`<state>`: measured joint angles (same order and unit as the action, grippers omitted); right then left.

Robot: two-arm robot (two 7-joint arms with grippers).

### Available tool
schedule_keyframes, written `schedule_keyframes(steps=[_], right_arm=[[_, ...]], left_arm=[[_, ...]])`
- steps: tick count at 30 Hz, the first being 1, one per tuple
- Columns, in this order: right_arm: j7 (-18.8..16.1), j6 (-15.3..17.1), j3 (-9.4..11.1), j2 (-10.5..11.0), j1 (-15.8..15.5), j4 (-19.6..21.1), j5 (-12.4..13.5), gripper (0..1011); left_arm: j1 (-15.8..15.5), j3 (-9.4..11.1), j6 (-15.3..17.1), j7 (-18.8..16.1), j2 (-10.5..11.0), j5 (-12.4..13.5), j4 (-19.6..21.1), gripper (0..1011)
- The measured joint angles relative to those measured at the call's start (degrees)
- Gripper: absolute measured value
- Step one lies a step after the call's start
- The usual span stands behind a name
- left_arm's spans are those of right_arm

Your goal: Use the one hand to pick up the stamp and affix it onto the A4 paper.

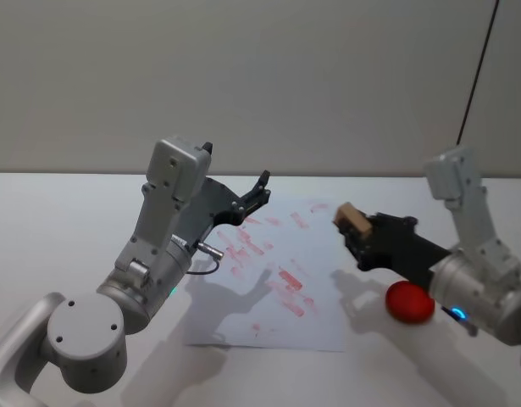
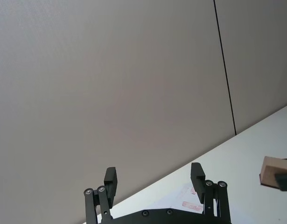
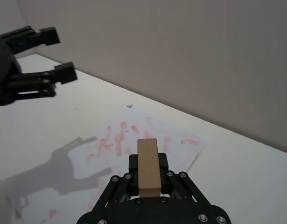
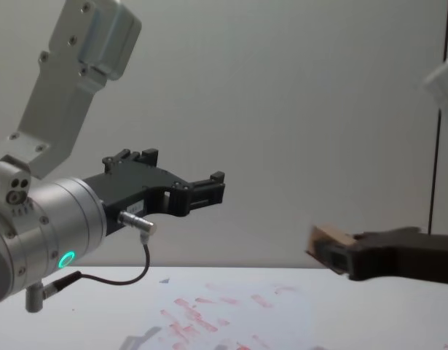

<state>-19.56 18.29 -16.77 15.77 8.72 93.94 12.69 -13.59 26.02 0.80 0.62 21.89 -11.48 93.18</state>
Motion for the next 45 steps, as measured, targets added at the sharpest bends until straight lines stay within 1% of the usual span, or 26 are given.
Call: schedule_keyframes(steps=[2,5,6,9,12,13,15,16,19,26,32,37,45], right_arm=[[-2.0,0.3,-0.7,-0.8,0.9,-0.4,-0.3,220],[-3.3,0.7,-1.2,-1.3,1.4,-0.7,-0.6,220],[-4.4,1.2,-1.5,-1.5,1.7,-0.9,-0.9,220],[-6.3,2.4,-2.3,-2.0,2.1,-1.1,-1.6,220],[-7.9,3.8,-3.0,-2.2,2.3,-1.3,-2.5,220],[-7.9,3.8,-3.0,-2.2,2.3,-1.3,-2.5,220],[-9.3,5.3,-3.7,-2.3,2.3,-1.4,-3.6,220],[-9.3,5.3,-3.7,-2.3,2.3,-1.4,-3.6,220],[-10.6,6.8,-4.5,-2.1,2.0,-1.4,-5.2,220],[-11.7,8.8,-5.4,-1.2,1.2,-1.5,-8.0,220],[-11.7,9.6,-5.9,-0.5,0.7,-1.9,-10.2,220],[-11.5,9.6,-6.2,-0.2,0.5,-2.6,-11.5,220],[-11.1,9.6,-6.7,-0.4,0.6,-3.9,-12.6,220]], left_arm=[[0.0,0.0,0.0,0.0,0.0,0.0,0.0,1003],[0.0,0.0,0.0,0.0,0.0,0.0,0.0,1003],[0.0,0.0,0.0,0.0,0.0,0.0,0.0,1003],[0.0,0.0,0.0,0.0,0.0,0.0,0.0,1003],[0.0,0.0,0.0,0.0,0.0,0.0,0.0,1003],[0.0,0.0,0.0,0.0,0.0,0.0,0.0,1003],[0.0,0.0,0.0,0.0,0.0,0.0,0.0,1003],[0.0,0.0,0.0,0.0,0.0,0.0,0.0,1003],[0.0,0.0,0.0,0.0,0.0,0.0,0.0,1003],[0.0,0.0,0.0,0.0,0.0,0.0,0.0,1003],[0.0,0.0,0.0,0.0,0.0,0.0,0.0,1003],[0.0,0.0,0.0,0.0,0.0,0.0,0.0,1002],[0.0,0.0,0.0,0.0,0.0,0.0,0.0,1003]])
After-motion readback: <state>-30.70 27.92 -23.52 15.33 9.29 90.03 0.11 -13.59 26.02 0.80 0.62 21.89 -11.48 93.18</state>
